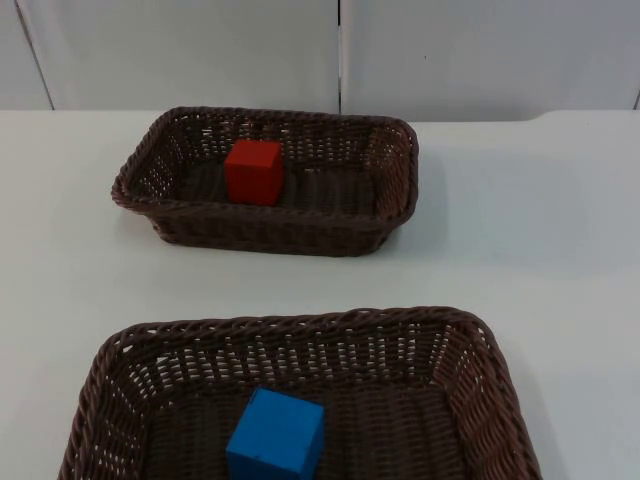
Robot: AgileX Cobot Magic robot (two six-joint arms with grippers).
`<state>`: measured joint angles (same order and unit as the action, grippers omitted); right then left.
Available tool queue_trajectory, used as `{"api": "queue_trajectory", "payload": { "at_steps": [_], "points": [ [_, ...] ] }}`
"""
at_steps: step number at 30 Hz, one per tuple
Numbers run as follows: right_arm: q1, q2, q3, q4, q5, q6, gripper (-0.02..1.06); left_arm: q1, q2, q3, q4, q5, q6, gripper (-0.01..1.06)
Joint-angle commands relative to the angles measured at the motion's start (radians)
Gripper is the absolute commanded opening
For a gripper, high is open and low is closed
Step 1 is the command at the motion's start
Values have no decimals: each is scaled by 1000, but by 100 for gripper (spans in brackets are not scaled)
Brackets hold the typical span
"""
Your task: Pick up one cube with the left hand and place it into the upper basket. Pick up one cube with the right hand and place it into the lower basket.
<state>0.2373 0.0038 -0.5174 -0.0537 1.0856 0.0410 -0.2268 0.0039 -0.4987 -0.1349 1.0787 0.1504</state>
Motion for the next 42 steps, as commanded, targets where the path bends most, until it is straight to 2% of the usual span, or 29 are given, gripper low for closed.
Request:
{"api": "queue_trajectory", "payload": {
  "at_steps": [1, 8, 12, 38, 42],
  "points": [
    [-28, -4, 2, 7, -7, -3, 105, -4, -4, 4, -4, 1, -6, 105],
    [-139, -4, 2, 7, -7, -3, 105, -16, -4, 4, -4, 1, -6, 105],
    [-168, -4, 2, 7, -7, -3, 105, -21, -4, 4, -4, 1, -6, 105],
    [-175, -4, 2, 7, -7, -3, 105, -15, -4, 4, -4, 1, -6, 105],
    [-175, -4, 2, 7, -7, -3, 105, 9, -4, 4, -4, 1, -6, 105]
  ]
}}
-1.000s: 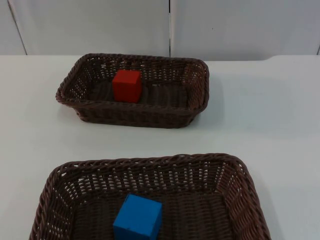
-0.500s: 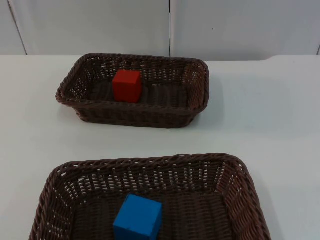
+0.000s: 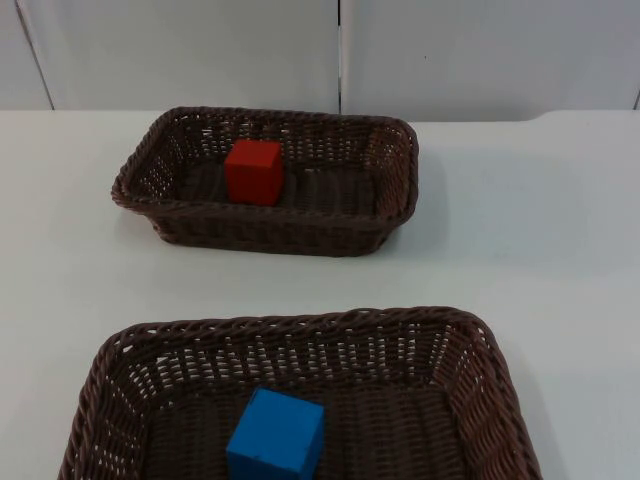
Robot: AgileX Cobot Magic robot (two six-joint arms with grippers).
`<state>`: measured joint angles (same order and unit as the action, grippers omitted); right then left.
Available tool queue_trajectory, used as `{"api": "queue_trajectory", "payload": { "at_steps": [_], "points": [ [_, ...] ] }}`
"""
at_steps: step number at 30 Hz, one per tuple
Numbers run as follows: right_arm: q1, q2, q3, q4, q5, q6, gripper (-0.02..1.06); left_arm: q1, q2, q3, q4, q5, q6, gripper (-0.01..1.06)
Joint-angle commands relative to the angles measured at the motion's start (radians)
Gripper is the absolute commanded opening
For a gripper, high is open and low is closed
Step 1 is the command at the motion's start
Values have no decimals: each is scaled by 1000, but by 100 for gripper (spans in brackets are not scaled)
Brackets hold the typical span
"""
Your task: Pick up one cube with the left hand and place it into the upper basket. Pick up one cube with the right hand and place it into the lower basket.
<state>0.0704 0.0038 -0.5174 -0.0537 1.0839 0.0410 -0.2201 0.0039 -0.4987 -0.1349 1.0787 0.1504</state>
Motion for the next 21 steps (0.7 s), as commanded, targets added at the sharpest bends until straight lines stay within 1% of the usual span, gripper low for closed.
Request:
{"api": "queue_trajectory", "payload": {
  "at_steps": [1, 5, 9, 12, 21],
  "points": [
    [-8, -4, 2, 7, -6, -3, 105, 17, -4, 4, -4, 1, -6, 105],
    [-8, -4, 2, 7, -6, -3, 105, 70, -4, 4, -4, 1, -6, 105],
    [-8, -4, 2, 7, -6, -3, 105, 104, -4, 4, -4, 1, -6, 105],
    [-8, -4, 2, 7, -6, -3, 105, 114, -4, 4, -4, 1, -6, 105],
    [-8, -4, 2, 7, -6, -3, 105, 199, -4, 4, -4, 1, -6, 105]
  ]
}}
